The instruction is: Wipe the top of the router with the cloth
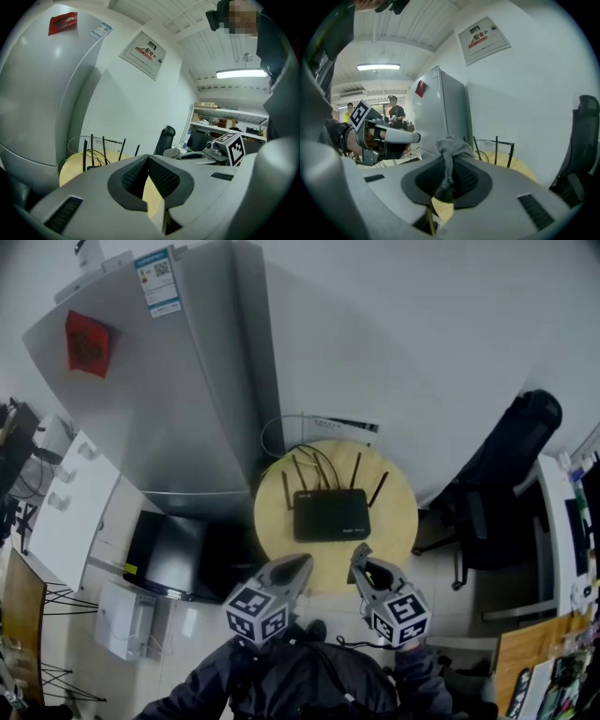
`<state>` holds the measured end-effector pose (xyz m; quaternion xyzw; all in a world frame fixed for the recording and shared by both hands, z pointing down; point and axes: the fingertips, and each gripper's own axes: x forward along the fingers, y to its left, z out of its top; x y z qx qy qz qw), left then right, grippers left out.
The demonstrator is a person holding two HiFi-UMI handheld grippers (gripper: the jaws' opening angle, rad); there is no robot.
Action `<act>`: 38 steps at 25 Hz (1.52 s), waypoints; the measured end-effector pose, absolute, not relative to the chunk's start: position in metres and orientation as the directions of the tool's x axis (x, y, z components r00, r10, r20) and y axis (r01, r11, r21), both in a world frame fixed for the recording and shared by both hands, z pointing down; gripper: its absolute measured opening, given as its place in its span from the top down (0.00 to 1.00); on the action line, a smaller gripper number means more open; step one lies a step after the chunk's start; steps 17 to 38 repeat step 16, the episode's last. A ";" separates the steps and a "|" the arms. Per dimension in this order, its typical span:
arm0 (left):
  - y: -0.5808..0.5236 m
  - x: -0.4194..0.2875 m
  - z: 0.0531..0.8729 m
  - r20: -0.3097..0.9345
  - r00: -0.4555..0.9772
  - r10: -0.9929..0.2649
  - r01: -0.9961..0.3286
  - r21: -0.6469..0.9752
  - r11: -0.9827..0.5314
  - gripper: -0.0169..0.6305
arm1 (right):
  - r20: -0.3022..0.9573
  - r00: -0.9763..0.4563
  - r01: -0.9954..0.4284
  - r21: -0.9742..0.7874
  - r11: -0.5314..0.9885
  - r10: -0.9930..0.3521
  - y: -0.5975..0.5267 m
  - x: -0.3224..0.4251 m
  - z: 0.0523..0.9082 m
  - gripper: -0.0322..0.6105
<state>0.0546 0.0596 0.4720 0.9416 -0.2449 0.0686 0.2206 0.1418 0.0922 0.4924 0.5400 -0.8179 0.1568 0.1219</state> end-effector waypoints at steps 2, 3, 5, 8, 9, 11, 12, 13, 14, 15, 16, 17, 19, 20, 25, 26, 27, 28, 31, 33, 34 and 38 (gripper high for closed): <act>0.058 0.055 0.472 0.236 0.870 -0.432 -0.492 0.383 -0.782 0.97 | 0.368 -0.386 -0.922 -0.122 0.368 -0.846 0.092 0.142 0.491 0.84; 0.058 0.055 0.472 0.237 0.870 -0.433 -0.493 0.383 -0.781 0.97 | 0.369 -0.387 -0.921 -0.121 0.369 -0.845 0.092 0.142 0.490 0.84; 0.057 0.055 0.472 0.236 0.868 -0.436 -0.496 0.383 -0.779 0.97 | 0.371 -0.391 -0.919 -0.120 0.375 -0.842 0.092 0.142 0.488 0.84; 0.056 0.054 0.472 0.233 0.865 -0.444 -0.502 0.383 -0.776 0.97 | 0.372 -0.397 -0.917 -0.116 0.383 -0.839 0.090 0.142 0.489 0.84; 0.056 0.053 0.472 0.233 0.864 -0.446 -0.504 0.384 -0.774 0.97 | 0.373 -0.399 -0.916 -0.115 0.385 -0.838 0.090 0.141 0.490 0.84; 0.056 0.052 0.472 0.233 0.862 -0.450 -0.507 0.386 -0.771 0.97 | 0.373 -0.404 -0.914 -0.116 0.390 -0.835 0.088 0.139 0.490 0.84; 0.056 0.051 0.472 0.233 0.862 -0.451 -0.508 0.386 -0.770 0.97 | 0.371 -0.406 -0.913 -0.118 0.392 -0.835 0.088 0.138 0.489 0.84; 0.056 0.051 0.472 0.233 0.861 -0.452 -0.509 0.387 -0.769 0.97 | 0.368 -0.409 -0.911 -0.118 0.394 -0.835 0.087 0.138 0.488 0.84; 0.056 0.051 0.471 0.232 0.861 -0.453 -0.509 0.387 -0.769 0.97 | 0.366 -0.411 -0.911 -0.118 0.396 -0.835 0.087 0.137 0.487 0.84; 0.056 0.051 0.471 0.232 0.860 -0.454 -0.510 0.387 -0.768 0.97 | 0.364 -0.412 -0.910 -0.117 0.398 -0.835 0.087 0.137 0.487 0.84; 0.056 0.051 0.471 0.232 0.860 -0.455 -0.511 0.386 -0.768 0.97 | 0.362 -0.414 -0.909 -0.117 0.400 -0.835 0.086 0.137 0.486 0.84; 0.056 0.051 0.471 0.232 0.860 -0.455 -0.511 0.386 -0.768 0.97 | 0.362 -0.414 -0.909 -0.117 0.400 -0.835 0.086 0.137 0.486 0.84; 0.056 0.051 0.471 0.232 0.860 -0.455 -0.511 0.386 -0.768 0.97 | 0.362 -0.414 -0.909 -0.117 0.400 -0.835 0.086 0.137 0.486 0.84; 0.056 0.051 0.471 0.232 0.860 -0.455 -0.511 0.386 -0.768 0.97 | 0.362 -0.414 -0.909 -0.117 0.400 -0.835 0.086 0.137 0.486 0.84; 0.056 0.051 0.471 0.232 0.860 -0.455 -0.511 0.386 -0.768 0.97 | 0.362 -0.414 -0.909 -0.117 0.400 -0.835 0.086 0.137 0.486 0.84; 0.056 0.051 0.471 0.232 0.860 -0.455 -0.511 0.386 -0.768 0.97 | 0.362 -0.414 -0.909 -0.117 0.400 -0.835 0.086 0.137 0.486 0.84; 0.056 0.051 0.471 0.232 0.860 -0.455 -0.511 0.386 -0.768 0.97 | 0.362 -0.414 -0.909 -0.117 0.400 -0.835 0.086 0.137 0.486 0.84; 0.056 0.051 0.471 0.232 0.860 -0.455 -0.511 0.386 -0.768 0.97 | 0.362 -0.414 -0.909 -0.117 0.400 -0.835 0.086 0.137 0.486 0.84; 0.056 0.051 0.471 0.232 0.860 -0.455 -0.511 0.386 -0.768 0.97 | 0.362 -0.414 -0.909 -0.117 0.400 -0.835 0.086 0.137 0.486 0.84; 0.056 0.051 0.471 0.232 0.860 -0.455 -0.511 0.386 -0.768 0.97 | 0.362 -0.414 -0.909 -0.117 0.400 -0.835 0.086 0.137 0.486 0.84; 0.056 0.051 0.471 0.232 0.860 -0.455 -0.511 0.386 -0.768 0.97 | 0.362 -0.414 -0.909 -0.117 0.400 -0.835 0.086 0.137 0.486 0.84; 0.056 0.051 0.471 0.232 0.860 -0.455 -0.511 0.386 -0.768 0.97 | 0.362 -0.414 -0.909 -0.117 0.400 -0.835 0.086 0.137 0.486 0.84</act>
